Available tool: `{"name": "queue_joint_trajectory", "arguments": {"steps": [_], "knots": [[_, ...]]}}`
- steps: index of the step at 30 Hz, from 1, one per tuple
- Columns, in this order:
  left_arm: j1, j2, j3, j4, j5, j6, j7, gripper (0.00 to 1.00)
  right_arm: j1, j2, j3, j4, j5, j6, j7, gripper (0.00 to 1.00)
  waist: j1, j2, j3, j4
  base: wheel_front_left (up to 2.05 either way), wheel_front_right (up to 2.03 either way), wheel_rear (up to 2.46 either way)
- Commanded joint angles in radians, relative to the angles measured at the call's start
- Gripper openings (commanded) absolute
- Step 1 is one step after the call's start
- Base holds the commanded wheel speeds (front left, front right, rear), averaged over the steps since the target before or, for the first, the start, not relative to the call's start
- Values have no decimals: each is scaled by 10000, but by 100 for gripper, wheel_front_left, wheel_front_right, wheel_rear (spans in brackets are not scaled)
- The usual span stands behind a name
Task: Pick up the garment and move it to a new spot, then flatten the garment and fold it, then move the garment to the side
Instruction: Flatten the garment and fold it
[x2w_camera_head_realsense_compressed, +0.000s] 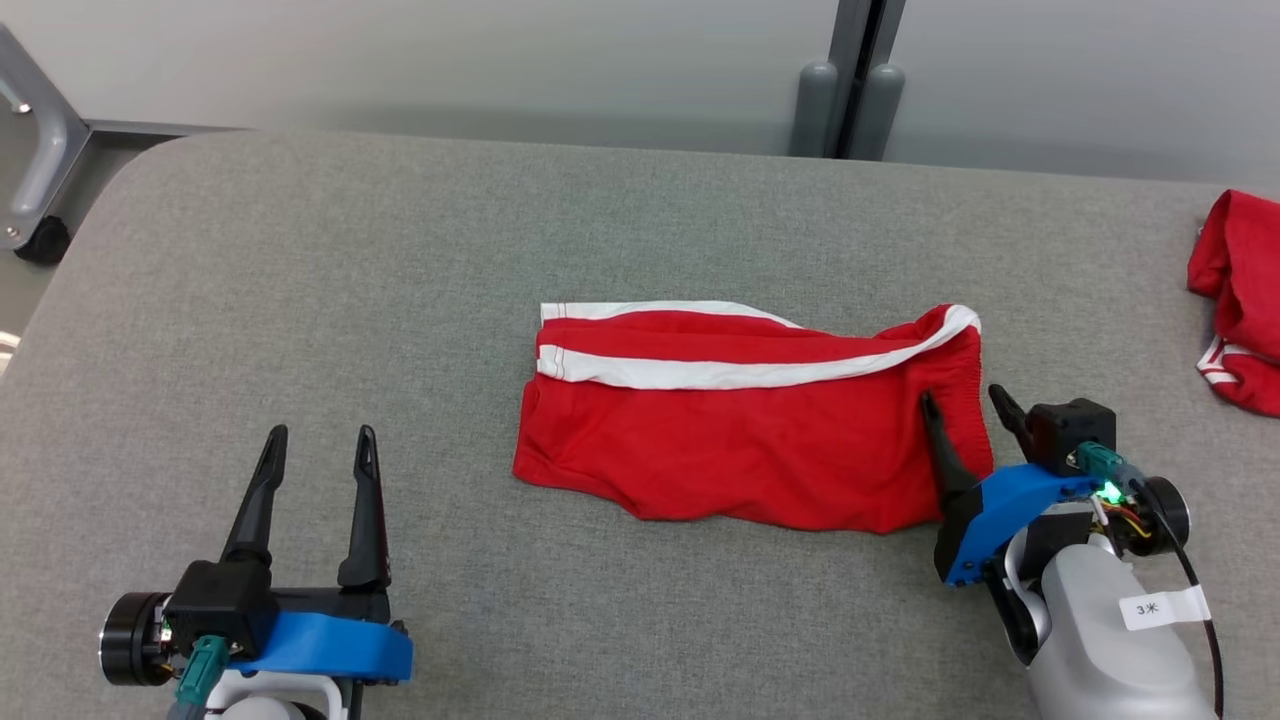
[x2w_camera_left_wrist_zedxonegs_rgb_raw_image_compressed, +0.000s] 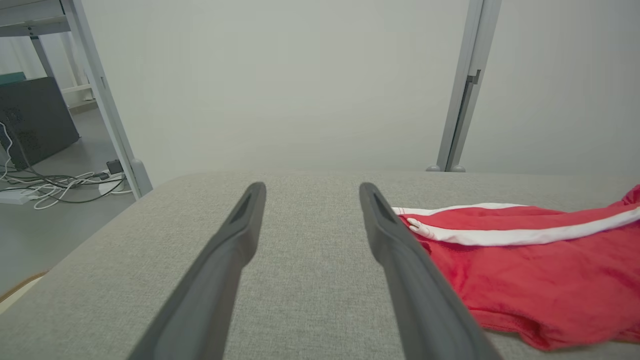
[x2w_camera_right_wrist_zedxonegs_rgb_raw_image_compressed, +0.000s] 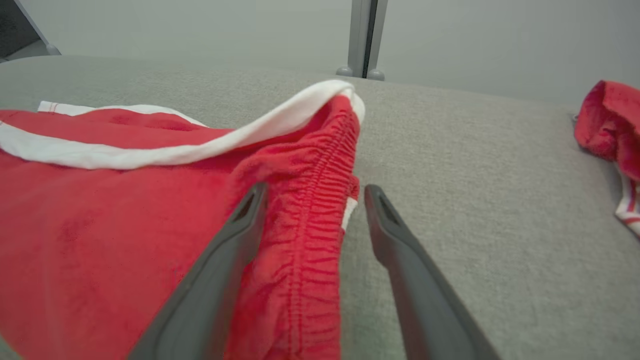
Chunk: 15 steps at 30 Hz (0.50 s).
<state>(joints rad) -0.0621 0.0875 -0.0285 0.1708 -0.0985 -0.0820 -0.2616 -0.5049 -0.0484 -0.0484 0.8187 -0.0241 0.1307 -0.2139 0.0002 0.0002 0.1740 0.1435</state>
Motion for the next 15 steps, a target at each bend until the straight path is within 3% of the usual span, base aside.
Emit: {"name": "queue_joint_trajectory", "arguments": {"steps": [1,7,12,13,14,15], "knots": [[-136,-60,48,-68,74,-40,-44,100,-294,-45,-224,549,-175,2,-21,100,-2,-2,161,106,0,0,0],[-273,-118,138,-16,119,-104,-45,100,-653,-47,-274,1942,193,2,-38,100,-2,-2,229,86,0,0,0],[-367,-162,168,29,175,-160,-45,100,-955,-29,253,2864,790,2,-146,100,-2,-2,265,55,0,0,0],[-405,-180,164,33,198,-174,-45,100,-1066,-25,582,3096,1197,2,-187,31,-2,-2,275,46,0,0,0],[-412,-187,175,38,205,-186,-45,100,-1120,-21,700,3179,1391,2,-233,0,-2,-2,272,35,0,0,0],[-410,-194,196,40,215,-194,-45,100,-1169,-21,804,3256,1545,2,-265,0,-2,-2,265,16,0,0,0]]}}
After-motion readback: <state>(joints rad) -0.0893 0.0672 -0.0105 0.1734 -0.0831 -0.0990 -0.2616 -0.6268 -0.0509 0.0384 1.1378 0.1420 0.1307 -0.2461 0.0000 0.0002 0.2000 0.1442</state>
